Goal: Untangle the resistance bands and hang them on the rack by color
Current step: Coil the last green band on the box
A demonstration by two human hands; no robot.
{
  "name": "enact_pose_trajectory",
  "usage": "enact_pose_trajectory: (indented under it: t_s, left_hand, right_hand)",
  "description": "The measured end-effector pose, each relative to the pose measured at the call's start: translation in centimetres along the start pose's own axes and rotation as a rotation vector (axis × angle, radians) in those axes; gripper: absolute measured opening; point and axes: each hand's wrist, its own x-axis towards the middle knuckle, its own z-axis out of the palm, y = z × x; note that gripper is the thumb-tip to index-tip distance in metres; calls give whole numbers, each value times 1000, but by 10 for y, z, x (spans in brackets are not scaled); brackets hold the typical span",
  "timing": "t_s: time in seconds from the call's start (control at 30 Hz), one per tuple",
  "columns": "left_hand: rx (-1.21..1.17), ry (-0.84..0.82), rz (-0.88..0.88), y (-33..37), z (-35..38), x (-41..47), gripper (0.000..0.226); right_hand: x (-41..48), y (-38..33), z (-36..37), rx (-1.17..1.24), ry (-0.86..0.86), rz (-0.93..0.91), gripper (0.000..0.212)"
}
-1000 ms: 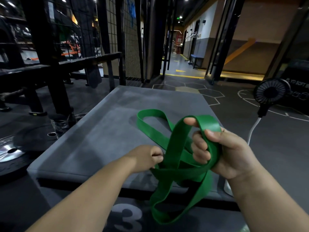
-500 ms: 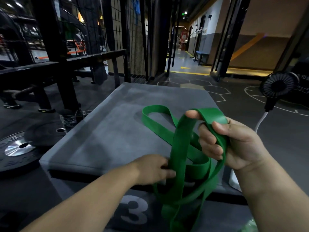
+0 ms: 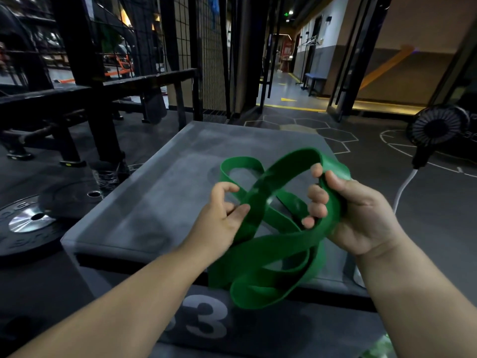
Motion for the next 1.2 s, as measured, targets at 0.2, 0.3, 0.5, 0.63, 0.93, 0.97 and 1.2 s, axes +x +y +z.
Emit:
enact_pose_trajectory:
  t_s: [0.2, 0.3, 0.5, 0.63, 0.93, 0.97, 1.2]
  left_hand:
    - [-107, -281, -104, -3, -5, 6, 30]
    - [-44, -409, -64, -3, -12, 8, 44]
    - [-95, -251, -29, -2, -43, 22, 62]
    - [347, -212, 80, -11, -47, 24, 63]
    - [548, -170, 101, -11, -39, 20, 42]
    - [561, -123, 151, -11, -40, 21, 37]
    - [677, 349, 584, 1, -55, 27, 40]
  right_hand:
    - [0, -9, 0, 162, -135, 68, 30]
    - [-7, -20, 0, 138, -178, 87, 25]
    - [-17, -32, -10, 65, -95, 160, 27]
    - [-16, -29, -18, 62, -135, 211, 29]
    - [-15, -25, -24, 74, -171, 261, 31]
    - [-17, -26, -23, 57, -182, 266, 30]
    - [-24, -34, -16, -41, -272, 334, 23]
